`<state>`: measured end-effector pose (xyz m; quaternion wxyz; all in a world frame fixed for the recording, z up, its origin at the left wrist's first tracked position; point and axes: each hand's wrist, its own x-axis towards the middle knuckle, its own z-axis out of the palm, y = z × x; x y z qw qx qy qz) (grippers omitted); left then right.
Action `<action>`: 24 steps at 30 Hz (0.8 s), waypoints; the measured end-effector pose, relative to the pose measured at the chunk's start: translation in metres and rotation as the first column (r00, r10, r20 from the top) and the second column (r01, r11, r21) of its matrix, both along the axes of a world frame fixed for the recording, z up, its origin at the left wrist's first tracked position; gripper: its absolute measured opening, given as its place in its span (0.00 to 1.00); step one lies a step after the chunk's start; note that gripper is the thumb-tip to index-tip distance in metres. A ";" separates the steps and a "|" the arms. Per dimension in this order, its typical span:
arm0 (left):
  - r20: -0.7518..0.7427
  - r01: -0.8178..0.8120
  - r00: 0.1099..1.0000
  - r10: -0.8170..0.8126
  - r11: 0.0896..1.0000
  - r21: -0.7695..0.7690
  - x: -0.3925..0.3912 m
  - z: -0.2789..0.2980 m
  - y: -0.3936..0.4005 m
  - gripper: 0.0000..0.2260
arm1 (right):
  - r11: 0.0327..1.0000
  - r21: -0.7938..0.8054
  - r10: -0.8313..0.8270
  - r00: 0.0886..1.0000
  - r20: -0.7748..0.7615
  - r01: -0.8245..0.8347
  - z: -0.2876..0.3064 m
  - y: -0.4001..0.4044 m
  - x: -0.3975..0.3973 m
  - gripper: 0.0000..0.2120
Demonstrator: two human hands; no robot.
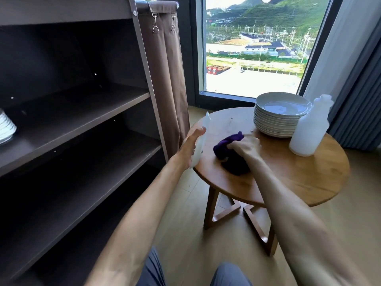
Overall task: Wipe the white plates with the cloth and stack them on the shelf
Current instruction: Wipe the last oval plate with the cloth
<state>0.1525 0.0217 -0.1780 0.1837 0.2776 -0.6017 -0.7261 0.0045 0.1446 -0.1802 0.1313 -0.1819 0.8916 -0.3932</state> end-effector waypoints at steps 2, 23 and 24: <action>0.040 -0.025 0.999 0.025 1.000 0.008 -0.007 -0.006 0.000 0.54 | 0.944 -0.330 0.019 0.999 0.029 -0.009 0.009 -0.001 0.001 0.16; -0.154 0.292 0.943 -0.295 0.955 -0.044 -0.009 0.013 0.021 0.33 | 0.677 -0.729 0.191 0.934 0.303 0.098 0.046 -0.032 0.000 0.19; -0.159 0.278 0.946 -0.283 0.959 -0.053 -0.010 0.017 0.024 0.29 | 0.653 -0.749 0.214 0.920 0.327 0.114 0.043 -0.033 0.003 0.22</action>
